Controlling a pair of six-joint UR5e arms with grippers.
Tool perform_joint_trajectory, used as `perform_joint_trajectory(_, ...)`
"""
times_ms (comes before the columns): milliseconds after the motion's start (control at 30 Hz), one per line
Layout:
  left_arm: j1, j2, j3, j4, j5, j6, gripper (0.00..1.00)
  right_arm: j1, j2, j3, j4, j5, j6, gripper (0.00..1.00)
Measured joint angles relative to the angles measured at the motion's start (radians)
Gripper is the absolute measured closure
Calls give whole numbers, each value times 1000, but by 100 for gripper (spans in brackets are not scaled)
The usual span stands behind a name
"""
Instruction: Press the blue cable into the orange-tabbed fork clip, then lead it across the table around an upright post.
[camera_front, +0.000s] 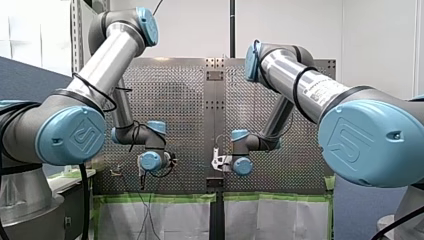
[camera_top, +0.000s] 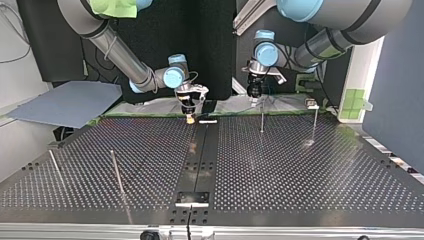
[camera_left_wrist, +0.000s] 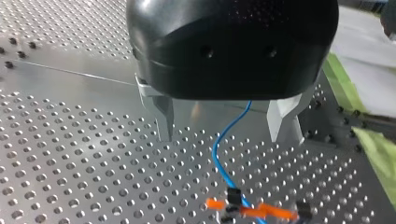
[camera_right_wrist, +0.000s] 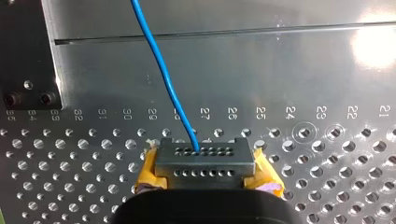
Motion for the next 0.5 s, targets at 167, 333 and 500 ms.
perform_joint_trajectory(167, -12, -49, 35, 13, -48, 11, 0, 0, 0, 0, 1, 0, 0, 100)
perform_joint_trajectory(333, -18, -90, 64, 1, -84, 12, 0, 0, 0, 0, 0, 0, -1, 100)
perform_joint_trajectory(500, -20, -107, 94, -15, -100, 12, 0, 0, 0, 1, 1, -1, -1, 100)
